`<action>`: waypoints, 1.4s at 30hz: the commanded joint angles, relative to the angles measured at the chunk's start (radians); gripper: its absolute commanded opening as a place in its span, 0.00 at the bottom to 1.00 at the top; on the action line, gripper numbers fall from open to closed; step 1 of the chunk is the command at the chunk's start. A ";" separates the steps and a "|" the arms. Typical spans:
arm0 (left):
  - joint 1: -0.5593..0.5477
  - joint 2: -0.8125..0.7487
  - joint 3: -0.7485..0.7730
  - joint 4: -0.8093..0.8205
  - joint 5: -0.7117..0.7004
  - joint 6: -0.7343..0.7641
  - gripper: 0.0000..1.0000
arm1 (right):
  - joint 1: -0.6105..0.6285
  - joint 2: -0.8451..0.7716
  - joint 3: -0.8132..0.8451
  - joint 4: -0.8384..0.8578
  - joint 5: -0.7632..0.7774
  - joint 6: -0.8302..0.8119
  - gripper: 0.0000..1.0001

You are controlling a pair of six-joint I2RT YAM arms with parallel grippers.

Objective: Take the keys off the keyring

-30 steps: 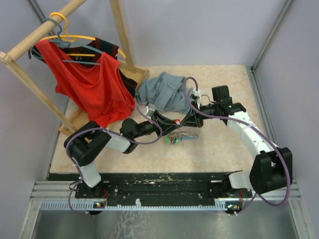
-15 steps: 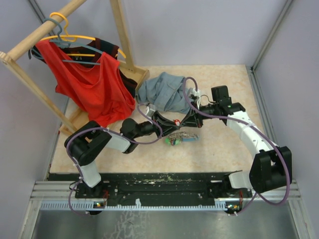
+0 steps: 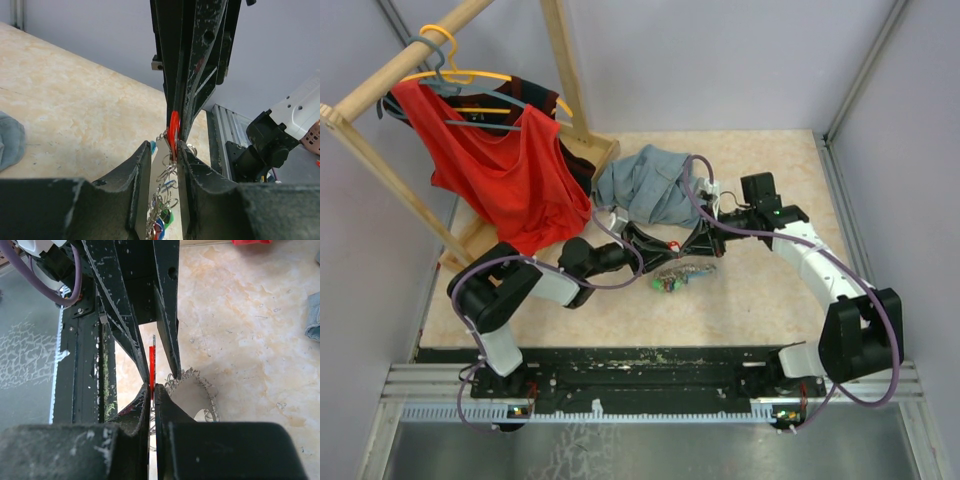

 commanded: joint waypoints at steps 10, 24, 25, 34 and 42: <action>0.011 -0.029 0.023 0.269 0.024 -0.043 0.31 | 0.028 0.000 0.050 0.028 -0.058 -0.026 0.00; 0.011 -0.034 0.030 0.269 0.031 -0.051 0.00 | 0.035 0.008 0.048 0.030 -0.037 -0.026 0.00; 0.011 -0.037 0.028 0.269 0.028 -0.048 0.00 | 0.034 0.009 0.048 0.031 -0.032 -0.026 0.00; 0.011 -0.068 -0.011 0.269 -0.042 -0.004 0.00 | 0.033 0.010 0.048 0.042 -0.004 -0.006 0.19; 0.011 -0.091 -0.045 0.265 -0.116 0.028 0.00 | 0.034 0.004 0.052 0.038 0.029 -0.010 0.49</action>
